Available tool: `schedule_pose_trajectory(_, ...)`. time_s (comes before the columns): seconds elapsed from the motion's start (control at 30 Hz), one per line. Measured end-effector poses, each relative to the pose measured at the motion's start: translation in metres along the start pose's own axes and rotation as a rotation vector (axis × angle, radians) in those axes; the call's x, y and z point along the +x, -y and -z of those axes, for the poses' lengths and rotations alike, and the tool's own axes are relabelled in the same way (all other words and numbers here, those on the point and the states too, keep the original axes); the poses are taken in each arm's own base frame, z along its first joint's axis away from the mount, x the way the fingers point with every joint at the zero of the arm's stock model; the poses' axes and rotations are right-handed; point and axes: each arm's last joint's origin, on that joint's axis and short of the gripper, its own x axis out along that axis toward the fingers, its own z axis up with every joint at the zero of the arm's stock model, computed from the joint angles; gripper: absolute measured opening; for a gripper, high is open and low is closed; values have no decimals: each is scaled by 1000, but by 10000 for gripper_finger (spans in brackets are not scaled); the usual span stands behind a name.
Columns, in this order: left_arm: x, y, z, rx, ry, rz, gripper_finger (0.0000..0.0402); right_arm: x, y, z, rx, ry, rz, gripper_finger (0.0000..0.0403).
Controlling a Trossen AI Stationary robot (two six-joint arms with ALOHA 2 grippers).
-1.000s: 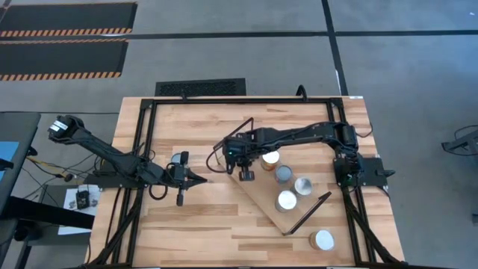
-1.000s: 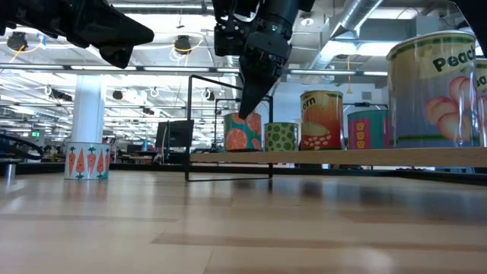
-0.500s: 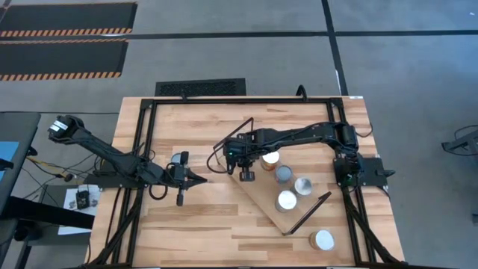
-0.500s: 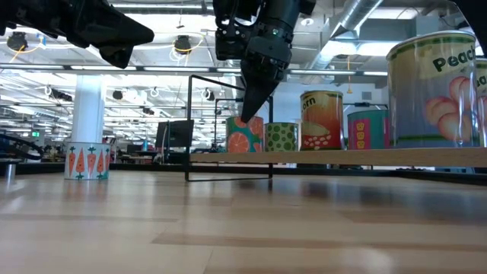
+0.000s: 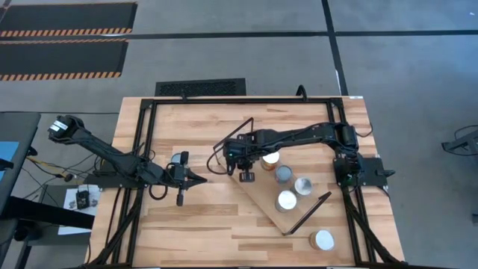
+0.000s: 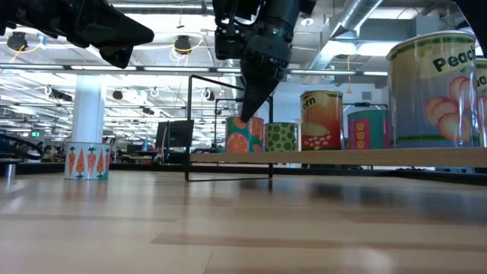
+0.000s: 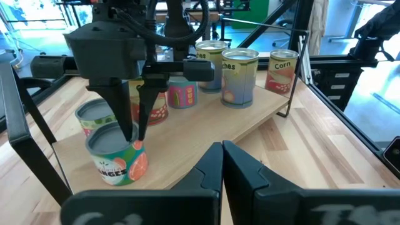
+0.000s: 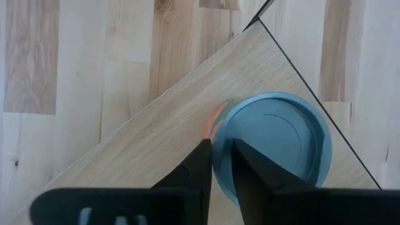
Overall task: Pick and place cans onto a shelf
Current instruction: Put the small canned oranges on the shelf, then put the large canned corn aligned with the other large canned corn on the shelf
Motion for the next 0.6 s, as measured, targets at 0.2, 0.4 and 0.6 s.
schedule_pose_trajectory(0.2,0,0,0,0,0,0,0,-7,-3,-6,0,28,9,129)
schedule_pose_trajectory(0.4,0,0,0,0,0,0,0,-31,-16,-17,-62,56,54,164)
schedule_pose_trajectory(0.6,0,0,0,0,-1,2,0,-61,-48,-13,-115,62,12,117)
